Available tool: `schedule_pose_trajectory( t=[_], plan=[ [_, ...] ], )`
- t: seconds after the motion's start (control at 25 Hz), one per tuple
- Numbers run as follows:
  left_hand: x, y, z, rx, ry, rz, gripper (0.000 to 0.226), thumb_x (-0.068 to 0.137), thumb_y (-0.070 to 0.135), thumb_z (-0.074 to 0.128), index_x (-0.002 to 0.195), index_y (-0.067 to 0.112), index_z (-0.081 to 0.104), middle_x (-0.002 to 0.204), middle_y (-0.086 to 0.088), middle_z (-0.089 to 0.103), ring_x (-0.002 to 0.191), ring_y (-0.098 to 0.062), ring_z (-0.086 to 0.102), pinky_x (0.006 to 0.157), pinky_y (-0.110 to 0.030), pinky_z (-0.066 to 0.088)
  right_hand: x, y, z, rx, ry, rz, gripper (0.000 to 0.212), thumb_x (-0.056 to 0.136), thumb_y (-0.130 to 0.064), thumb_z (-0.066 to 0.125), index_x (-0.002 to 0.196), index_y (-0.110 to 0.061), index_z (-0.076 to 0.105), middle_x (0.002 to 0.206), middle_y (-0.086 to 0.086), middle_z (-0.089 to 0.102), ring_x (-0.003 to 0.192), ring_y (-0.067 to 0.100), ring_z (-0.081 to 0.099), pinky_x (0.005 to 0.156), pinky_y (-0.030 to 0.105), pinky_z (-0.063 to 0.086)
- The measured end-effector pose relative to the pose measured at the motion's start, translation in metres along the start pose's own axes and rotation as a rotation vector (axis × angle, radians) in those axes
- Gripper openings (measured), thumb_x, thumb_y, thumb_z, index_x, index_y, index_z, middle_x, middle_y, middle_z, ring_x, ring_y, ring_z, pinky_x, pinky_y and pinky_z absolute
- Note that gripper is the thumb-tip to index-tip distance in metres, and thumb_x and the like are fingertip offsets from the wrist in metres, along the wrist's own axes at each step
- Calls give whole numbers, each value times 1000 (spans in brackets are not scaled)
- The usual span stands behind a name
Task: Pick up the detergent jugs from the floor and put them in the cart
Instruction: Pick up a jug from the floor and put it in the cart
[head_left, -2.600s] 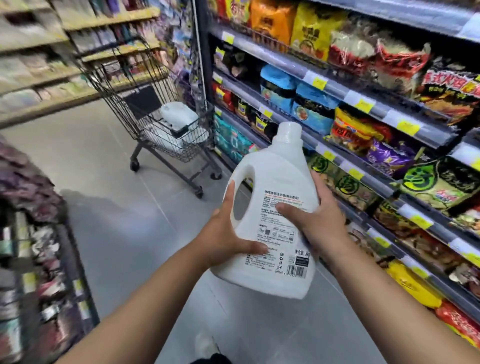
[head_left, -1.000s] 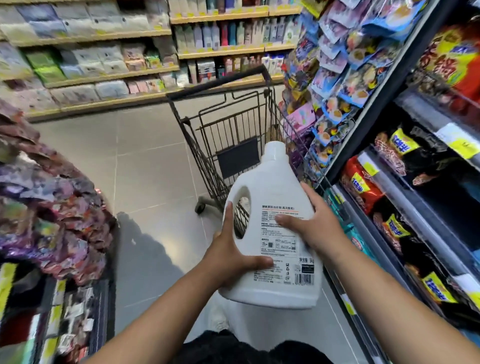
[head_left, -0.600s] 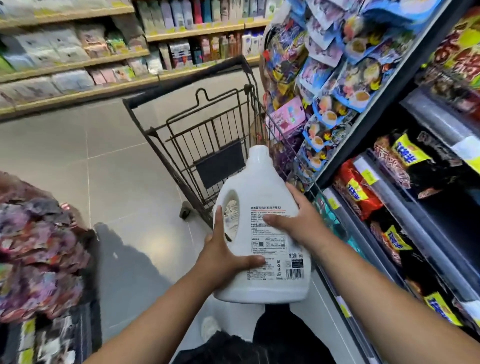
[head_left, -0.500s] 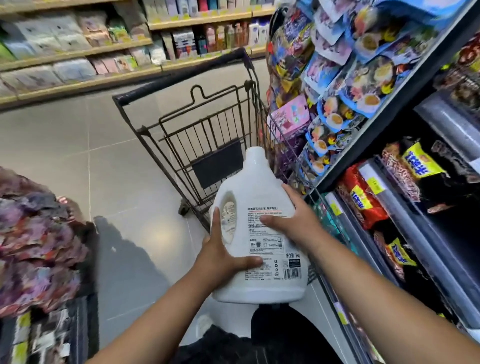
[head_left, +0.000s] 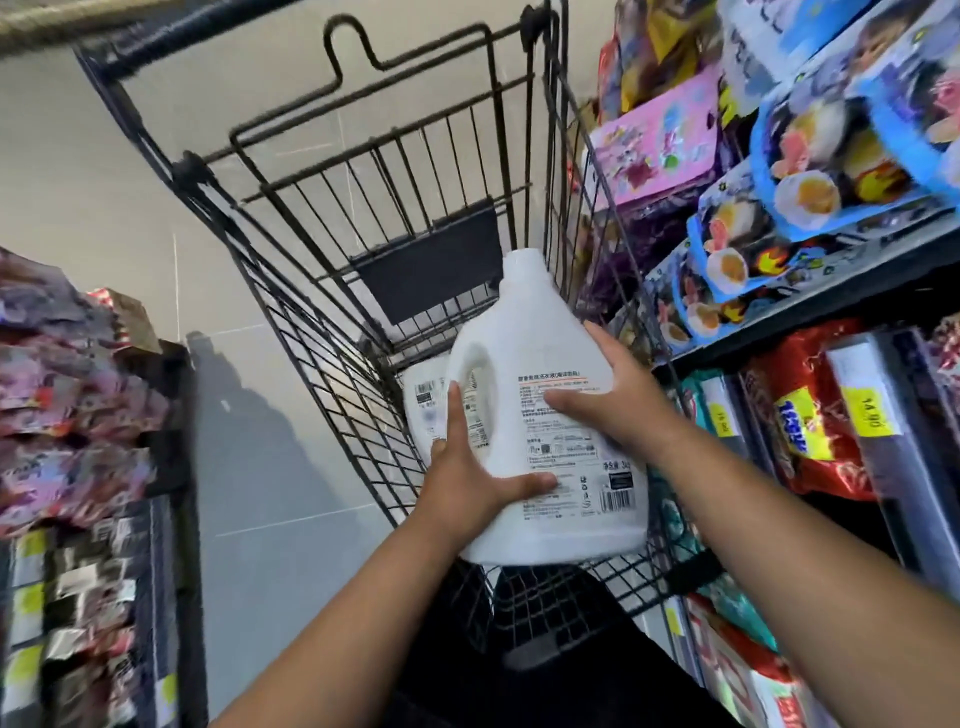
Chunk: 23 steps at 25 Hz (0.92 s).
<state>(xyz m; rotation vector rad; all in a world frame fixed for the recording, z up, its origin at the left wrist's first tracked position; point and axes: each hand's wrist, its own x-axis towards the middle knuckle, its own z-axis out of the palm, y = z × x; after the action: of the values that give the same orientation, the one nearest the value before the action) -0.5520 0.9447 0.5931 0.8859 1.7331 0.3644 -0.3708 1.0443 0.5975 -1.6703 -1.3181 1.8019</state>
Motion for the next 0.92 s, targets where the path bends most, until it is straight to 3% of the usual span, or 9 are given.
schedule_pose_trajectory(
  t=[0.16, 0.4, 0.56, 0.72, 0.92],
  plan=[
    [41, -17, 12, -13, -6, -69, 148, 27, 82, 80, 124, 72, -31, 144, -1, 47, 127, -27, 51, 107, -48, 43, 38, 26, 1, -38, -10, 45, 85, 73, -13, 83, 142, -33, 37, 113, -1, 65, 100, 16, 66, 78, 35, 56],
    [66, -26, 22, 9, 2, -96, 147, 48, 62, 87, 150, 45, -18, 153, -6, 32, 135, -26, 40, 97, -28, 30, 60, 46, 1, -92, 27, 44, 87, 75, -17, 82, 146, -31, 33, 102, -19, 58, 91, -2, 60, 68, 20, 49],
    [64, -23, 25, 59, 8, -94, 147, 47, 67, 85, 146, 49, -22, 146, -10, 37, 128, -30, 47, 95, -33, 39, 60, 57, 0, -119, 26, 27, 92, 72, -30, 83, 147, -35, 30, 117, -9, 62, 102, 10, 64, 84, 37, 56],
    [60, -17, 27, 112, 3, -116, 145, 52, 66, 84, 147, 46, -23, 143, -12, 34, 127, -32, 46, 90, -33, 37, 53, 63, 6, -324, 97, -29, 93, 67, -54, 73, 146, -41, 26, 139, -3, 46, 118, 18, 54, 98, 46, 49],
    [56, -9, 28, 158, -23, -125, 147, 54, 64, 84, 147, 41, -28, 147, -15, 29, 128, -32, 45, 90, -30, 36, 45, 62, 7, -396, 192, -79, 88, 72, -47, 75, 148, -31, 34, 149, -1, 33, 134, 22, 36, 112, 44, 34]
  ],
)
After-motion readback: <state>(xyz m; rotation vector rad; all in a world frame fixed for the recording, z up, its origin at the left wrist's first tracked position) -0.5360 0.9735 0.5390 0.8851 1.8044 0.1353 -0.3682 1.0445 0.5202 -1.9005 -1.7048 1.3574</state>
